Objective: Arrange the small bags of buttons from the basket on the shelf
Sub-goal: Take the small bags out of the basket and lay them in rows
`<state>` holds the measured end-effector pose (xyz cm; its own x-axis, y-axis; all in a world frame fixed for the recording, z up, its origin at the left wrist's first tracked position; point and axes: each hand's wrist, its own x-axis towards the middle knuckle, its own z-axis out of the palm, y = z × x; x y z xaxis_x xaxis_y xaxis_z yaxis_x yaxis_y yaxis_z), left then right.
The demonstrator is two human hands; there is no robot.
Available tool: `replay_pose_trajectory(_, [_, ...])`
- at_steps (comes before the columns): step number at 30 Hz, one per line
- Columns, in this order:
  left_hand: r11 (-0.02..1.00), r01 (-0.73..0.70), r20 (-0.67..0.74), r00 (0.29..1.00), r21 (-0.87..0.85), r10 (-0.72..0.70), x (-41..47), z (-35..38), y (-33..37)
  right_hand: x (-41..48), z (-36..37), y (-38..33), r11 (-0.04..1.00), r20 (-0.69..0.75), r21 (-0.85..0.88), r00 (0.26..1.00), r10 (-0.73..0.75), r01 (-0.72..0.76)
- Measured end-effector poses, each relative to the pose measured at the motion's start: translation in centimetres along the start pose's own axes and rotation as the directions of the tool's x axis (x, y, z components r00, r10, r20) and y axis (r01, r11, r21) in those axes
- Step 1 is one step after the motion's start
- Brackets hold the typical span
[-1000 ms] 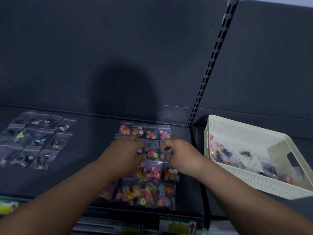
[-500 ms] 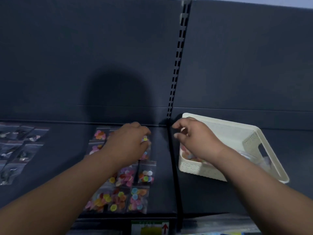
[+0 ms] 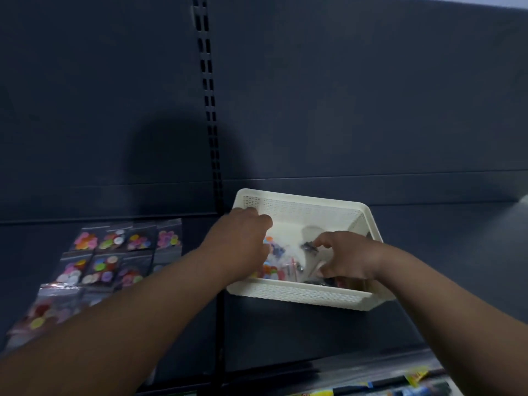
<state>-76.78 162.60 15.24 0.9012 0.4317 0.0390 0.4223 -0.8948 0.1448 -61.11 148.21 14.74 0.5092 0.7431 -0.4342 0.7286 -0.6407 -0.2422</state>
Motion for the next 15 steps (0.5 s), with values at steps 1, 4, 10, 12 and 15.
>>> replay_pose_trajectory(1, [0.999, 0.031, 0.056, 0.998, -0.026, -0.030, 0.4, 0.2, 0.4, 0.1, 0.2, 0.0, 0.999, -0.006, 0.027, 0.999, -0.033, 0.033])
replay_pose_trajectory(4, [0.997, 0.066, 0.281, 0.958, -0.040, -0.052, 1.4, 1.1, 1.3, 0.6, 0.5, -0.5, 0.983, -0.021, 0.129, 0.991, -0.128, 0.130])
replay_pose_trajectory(10, [0.996, 0.034, 0.435, 0.898, 0.085, -0.068, 2.8, 2.2, 1.8, 2.2, 1.9, -2.3, 0.959, -0.020, -0.008, 0.959, -0.283, 0.283])
replay_pose_trajectory(12, [0.997, 0.063, 0.414, 0.907, 0.044, -0.075, 2.9, 2.1, 1.9, 2.7, 2.2, -2.0, 0.962, -0.027, 0.024, 0.962, -0.271, 0.272])
replay_pose_trajectory(15, [0.989, 0.111, 0.354, 0.933, -0.100, -0.069, 3.3, 2.5, 1.5, 3.2, 1.9, -0.7, 0.965, -0.020, 0.107, 0.971, -0.239, 0.240])
